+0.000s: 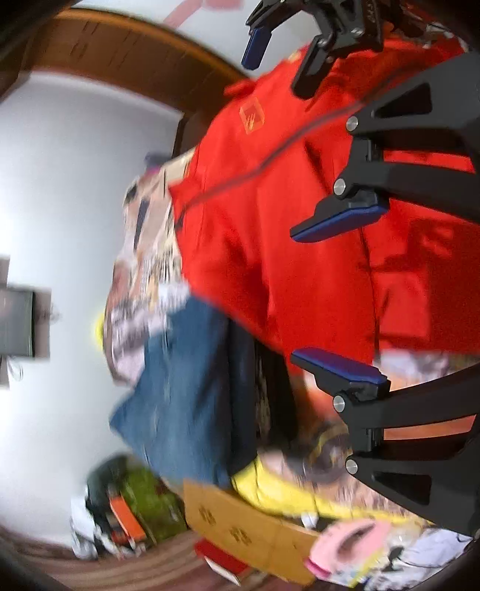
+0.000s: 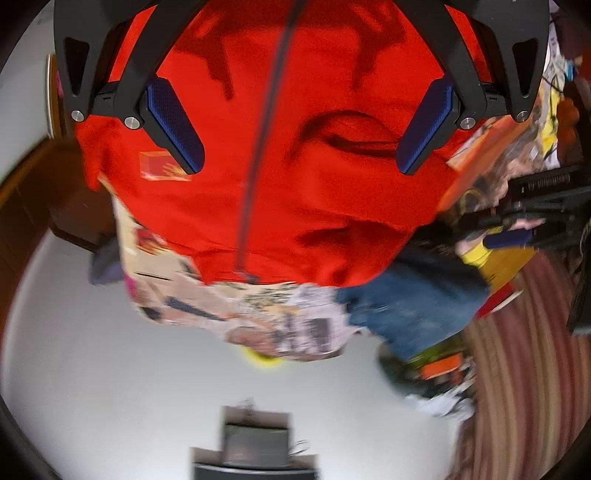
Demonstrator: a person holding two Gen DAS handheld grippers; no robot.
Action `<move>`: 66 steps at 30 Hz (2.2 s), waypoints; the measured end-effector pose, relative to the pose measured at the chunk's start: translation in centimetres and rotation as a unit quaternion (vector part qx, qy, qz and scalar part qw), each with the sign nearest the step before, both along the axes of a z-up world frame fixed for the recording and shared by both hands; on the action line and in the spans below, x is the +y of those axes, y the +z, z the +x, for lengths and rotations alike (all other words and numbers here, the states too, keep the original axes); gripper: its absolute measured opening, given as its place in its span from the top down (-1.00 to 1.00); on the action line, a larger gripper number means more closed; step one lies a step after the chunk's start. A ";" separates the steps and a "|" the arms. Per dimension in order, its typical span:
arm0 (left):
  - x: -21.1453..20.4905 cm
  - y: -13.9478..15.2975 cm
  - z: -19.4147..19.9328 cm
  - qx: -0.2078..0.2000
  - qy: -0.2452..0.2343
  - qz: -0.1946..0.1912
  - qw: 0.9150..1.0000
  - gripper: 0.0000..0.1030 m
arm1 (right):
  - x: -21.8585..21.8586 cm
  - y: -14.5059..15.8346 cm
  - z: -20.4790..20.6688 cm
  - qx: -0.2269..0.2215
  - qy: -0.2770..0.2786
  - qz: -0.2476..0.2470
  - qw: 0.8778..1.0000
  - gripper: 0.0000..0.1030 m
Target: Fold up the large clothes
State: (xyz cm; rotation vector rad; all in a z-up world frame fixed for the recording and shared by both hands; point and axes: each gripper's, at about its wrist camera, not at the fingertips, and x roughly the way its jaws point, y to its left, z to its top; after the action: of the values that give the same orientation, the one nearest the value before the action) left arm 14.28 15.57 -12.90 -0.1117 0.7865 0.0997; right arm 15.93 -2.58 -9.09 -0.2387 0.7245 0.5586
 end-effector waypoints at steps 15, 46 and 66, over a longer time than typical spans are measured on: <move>8.4 -6.6 -4.1 0.065 0.089 -0.017 0.994 -0.13 | 15.5 -7.9 0.1 0.085 0.176 -0.117 0.974 -0.96; 5.2 -10.5 -2.6 0.115 0.025 -0.036 0.992 -0.13 | 8.7 1.3 3.9 0.017 0.086 0.027 0.996 0.91; 8.9 -16.4 3.5 0.135 0.118 -0.353 0.918 0.47 | -3.7 -4.1 1.9 0.058 -0.038 -0.020 0.997 -0.25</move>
State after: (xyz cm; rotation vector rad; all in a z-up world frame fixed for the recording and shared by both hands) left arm 17.80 24.50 -29.34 -0.8966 1.0559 0.0550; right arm 17.80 -6.31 -13.15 -0.2168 0.8555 0.4895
